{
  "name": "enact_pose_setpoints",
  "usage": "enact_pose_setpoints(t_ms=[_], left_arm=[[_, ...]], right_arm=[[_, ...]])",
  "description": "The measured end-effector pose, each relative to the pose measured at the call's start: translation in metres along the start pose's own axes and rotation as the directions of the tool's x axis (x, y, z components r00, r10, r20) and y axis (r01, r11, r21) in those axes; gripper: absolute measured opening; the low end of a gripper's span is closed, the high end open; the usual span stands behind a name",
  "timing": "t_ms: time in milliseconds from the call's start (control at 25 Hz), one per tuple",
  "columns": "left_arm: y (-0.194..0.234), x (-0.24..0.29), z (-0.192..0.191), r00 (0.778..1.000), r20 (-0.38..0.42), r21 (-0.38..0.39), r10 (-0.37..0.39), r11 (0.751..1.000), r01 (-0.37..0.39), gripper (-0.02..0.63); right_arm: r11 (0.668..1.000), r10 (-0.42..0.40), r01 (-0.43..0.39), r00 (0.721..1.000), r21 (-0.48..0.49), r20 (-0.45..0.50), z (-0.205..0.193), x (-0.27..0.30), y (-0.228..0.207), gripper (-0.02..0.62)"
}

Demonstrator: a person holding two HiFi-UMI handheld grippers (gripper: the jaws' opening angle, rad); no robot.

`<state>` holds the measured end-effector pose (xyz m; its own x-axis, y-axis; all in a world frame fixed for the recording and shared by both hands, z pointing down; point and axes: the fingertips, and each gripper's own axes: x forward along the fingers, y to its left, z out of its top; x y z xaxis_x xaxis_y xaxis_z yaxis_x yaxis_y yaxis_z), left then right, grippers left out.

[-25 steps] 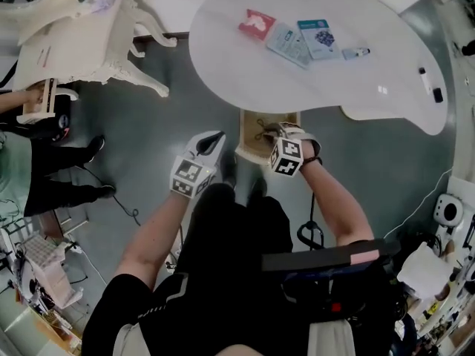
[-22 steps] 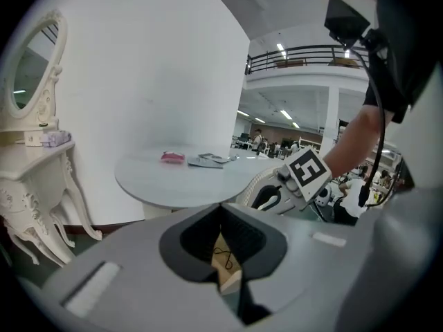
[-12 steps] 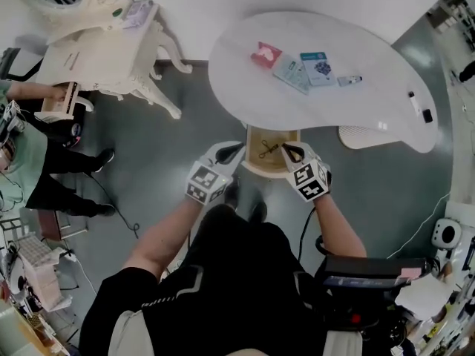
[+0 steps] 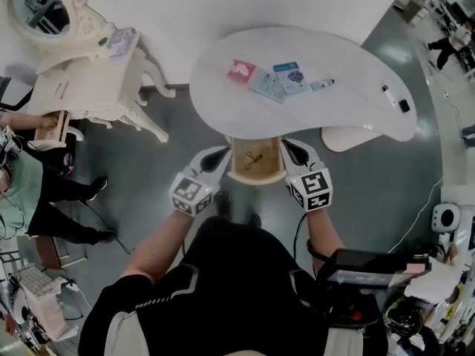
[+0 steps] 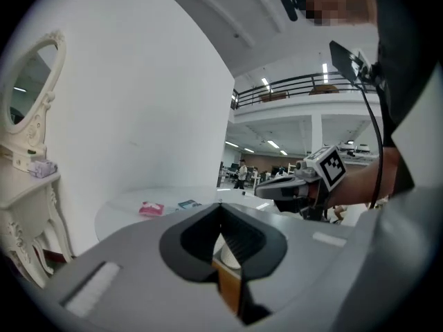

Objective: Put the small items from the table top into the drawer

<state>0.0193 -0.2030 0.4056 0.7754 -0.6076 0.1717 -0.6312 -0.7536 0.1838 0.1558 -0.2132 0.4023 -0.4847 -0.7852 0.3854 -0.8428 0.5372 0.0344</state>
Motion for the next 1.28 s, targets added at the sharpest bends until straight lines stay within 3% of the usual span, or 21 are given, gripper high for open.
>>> enact_pose_setpoints(t_ms=[240,400,1080,1280], left_arm=[[-0.002,-0.003,0.042,0.997,0.074,0.002,0.032,0.999,-0.033,0.000],[-0.013,-0.004,0.061,0.995,0.102,0.021,0.021,1.000,-0.023,0.000],[-0.020,-0.020,0.098,0.982,0.181,0.029,0.054,0.998,-0.060,0.000],[-0.012,-0.026,0.103,0.973,0.201,0.037,0.116,0.991,-0.125,0.000]], right_arm=[[0.986,-0.059,0.029,0.981,0.163,0.184,0.055,-0.037,-0.005,0.002],[0.986,-0.086,0.049,0.967,0.157,0.239,0.075,-0.059,-0.002,0.002],[0.982,-0.153,0.114,0.949,0.151,0.276,0.089,-0.090,0.007,0.000],[0.981,-0.158,0.118,0.947,0.155,0.280,0.090,-0.092,0.006,0.000]])
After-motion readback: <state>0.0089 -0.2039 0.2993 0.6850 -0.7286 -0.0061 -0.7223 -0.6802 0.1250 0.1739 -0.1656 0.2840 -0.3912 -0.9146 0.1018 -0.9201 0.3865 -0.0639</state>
